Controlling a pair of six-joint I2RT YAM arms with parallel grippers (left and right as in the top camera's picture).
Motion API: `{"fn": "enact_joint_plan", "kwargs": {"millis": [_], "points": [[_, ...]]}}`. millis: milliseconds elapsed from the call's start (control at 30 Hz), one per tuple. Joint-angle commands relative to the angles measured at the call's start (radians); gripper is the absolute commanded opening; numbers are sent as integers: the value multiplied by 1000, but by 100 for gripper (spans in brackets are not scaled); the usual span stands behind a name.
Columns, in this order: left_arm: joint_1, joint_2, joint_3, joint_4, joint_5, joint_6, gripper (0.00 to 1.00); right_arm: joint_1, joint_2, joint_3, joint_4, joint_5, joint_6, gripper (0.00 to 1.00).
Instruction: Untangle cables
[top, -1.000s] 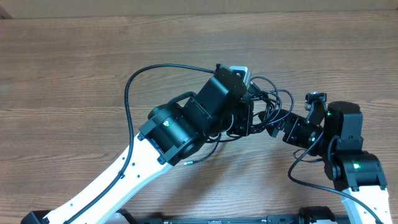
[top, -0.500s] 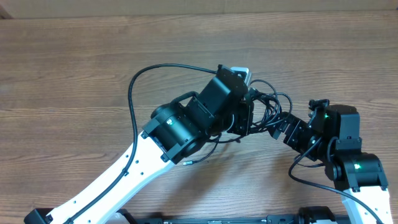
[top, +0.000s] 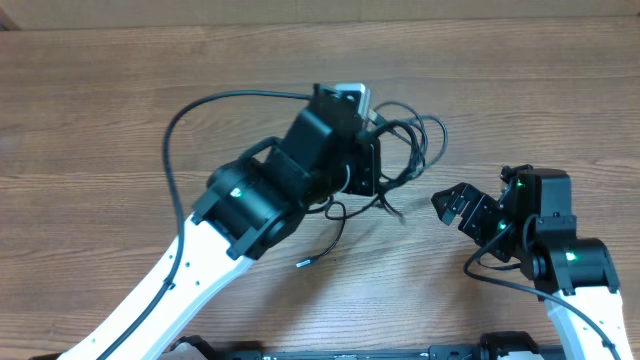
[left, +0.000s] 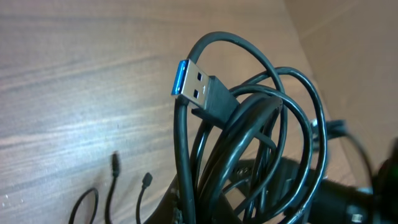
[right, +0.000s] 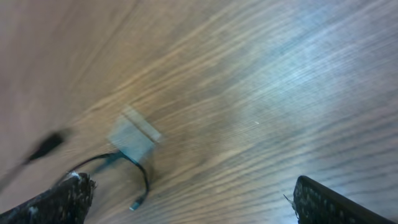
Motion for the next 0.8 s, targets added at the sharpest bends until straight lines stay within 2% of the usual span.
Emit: {"fn": "enact_joint_plan", "kwargs": {"millis": [0, 167, 300, 500, 767], "points": [[5, -25, 27, 18, -21, 15, 4, -5, 25, -8, -6, 31, 4, 100], [6, -25, 27, 8, -53, 12, 4, -5, 26, -8, 5, -11, -11, 100], [6, -25, 27, 8, -73, -42, 4, -4, -10, -8, 58, -134, -154, 100], [6, -25, 27, -6, -69, -91, 4, -4, -123, -8, 144, -309, -286, 100], [5, -23, 27, -18, 22, -139, 4, -5, -175, -8, 253, -346, -283, 100]]}}
